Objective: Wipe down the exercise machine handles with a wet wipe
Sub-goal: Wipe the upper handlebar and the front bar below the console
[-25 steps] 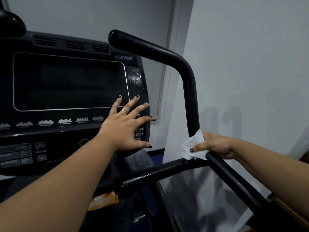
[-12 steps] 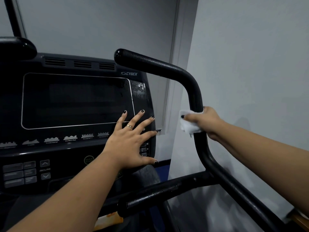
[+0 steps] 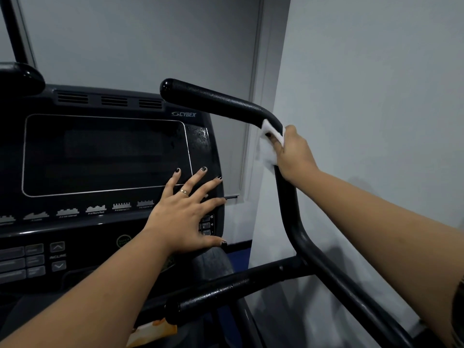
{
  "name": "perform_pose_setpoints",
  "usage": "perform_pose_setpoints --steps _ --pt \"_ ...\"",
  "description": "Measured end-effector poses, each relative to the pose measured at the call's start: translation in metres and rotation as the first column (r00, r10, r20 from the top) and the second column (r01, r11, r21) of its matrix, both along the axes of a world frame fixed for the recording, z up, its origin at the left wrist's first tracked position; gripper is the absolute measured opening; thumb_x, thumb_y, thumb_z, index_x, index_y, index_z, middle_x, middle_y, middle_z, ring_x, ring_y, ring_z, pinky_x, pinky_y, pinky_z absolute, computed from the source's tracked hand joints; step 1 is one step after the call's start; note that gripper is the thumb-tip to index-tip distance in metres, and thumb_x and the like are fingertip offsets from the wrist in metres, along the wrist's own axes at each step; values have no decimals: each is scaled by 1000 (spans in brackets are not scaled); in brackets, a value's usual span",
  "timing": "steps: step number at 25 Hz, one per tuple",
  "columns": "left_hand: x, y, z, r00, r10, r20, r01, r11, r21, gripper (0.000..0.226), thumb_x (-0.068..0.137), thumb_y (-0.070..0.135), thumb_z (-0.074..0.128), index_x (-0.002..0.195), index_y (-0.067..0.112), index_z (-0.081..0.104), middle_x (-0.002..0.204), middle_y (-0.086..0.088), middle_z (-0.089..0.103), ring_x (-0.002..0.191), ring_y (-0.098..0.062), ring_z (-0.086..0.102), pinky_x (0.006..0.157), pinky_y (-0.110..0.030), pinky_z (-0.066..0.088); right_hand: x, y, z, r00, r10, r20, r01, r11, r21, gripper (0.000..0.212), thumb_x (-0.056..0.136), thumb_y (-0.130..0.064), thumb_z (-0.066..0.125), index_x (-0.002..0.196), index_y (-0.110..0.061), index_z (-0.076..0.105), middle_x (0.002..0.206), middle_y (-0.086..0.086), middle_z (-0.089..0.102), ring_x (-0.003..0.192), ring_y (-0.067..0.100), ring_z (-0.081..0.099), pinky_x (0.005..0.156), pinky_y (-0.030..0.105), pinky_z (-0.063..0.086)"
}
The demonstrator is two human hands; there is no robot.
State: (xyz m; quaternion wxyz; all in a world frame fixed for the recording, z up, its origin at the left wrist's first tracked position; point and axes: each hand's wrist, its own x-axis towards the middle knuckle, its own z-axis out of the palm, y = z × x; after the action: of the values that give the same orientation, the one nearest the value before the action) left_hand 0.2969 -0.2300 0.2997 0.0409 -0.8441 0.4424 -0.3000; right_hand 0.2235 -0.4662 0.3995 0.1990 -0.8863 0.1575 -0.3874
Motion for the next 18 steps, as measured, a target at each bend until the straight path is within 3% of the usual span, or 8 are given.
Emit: perform_pose_setpoints --steps 3,7,10,12,15,18 --pt "0 0 -1 1000 4 7 -4 1000 -5 94 66 97 24 145 47 36 164 12 10 151 -20 -12 117 -60 -8 -22 -4 -31 996 49 -68 -39 990 137 37 104 -43 30 97 -7 36 72 1 43 61 16 42 51 28 31" --pt "0 -1 -3 1000 8 29 -8 1000 -5 92 67 96 23 144 47 38 163 11 14 152 -20 -8 118 -61 -5 -56 -13 -73 946 137 -293 -59 964 260 42 103 -47 27 104 -7 40 81 4 47 72 21 46 56 27 35" --pt "0 -1 -3 999 15 29 -15 1000 -10 92 67 97 23 143 48 38 163 12 14 152 -19 -7 118 -60 -4 -70 -18 -88 885 257 -388 -71 899 432 42 103 -45 33 115 -6 41 97 8 52 83 20 51 67 29 42" --pt "0 -1 -2 999 20 27 -20 1000 -7 92 67 97 22 144 49 36 164 13 12 152 -19 -10 118 -60 -4 -74 -25 -96 851 357 -386 -87 819 567 36 103 -39 42 118 -6 41 109 11 55 91 19 55 83 36 49" --pt "-1 -1 -2 1000 20 18 -20 1000 -12 93 67 97 21 145 49 36 164 14 10 152 -18 -10 118 -60 -4 -82 -34 -101 775 454 -439 -48 736 676 30 101 -26 52 121 -5 43 125 18 56 106 22 58 102 39 46" --pt "0 -1 -2 1000 25 14 -25 1000 -9 92 67 97 21 145 50 34 164 14 9 151 -18 -12 118 -59 -5 -93 -36 -100 707 508 -492 -7 702 713 31 100 -22 55 123 -6 43 128 17 58 112 25 61 97 34 51"
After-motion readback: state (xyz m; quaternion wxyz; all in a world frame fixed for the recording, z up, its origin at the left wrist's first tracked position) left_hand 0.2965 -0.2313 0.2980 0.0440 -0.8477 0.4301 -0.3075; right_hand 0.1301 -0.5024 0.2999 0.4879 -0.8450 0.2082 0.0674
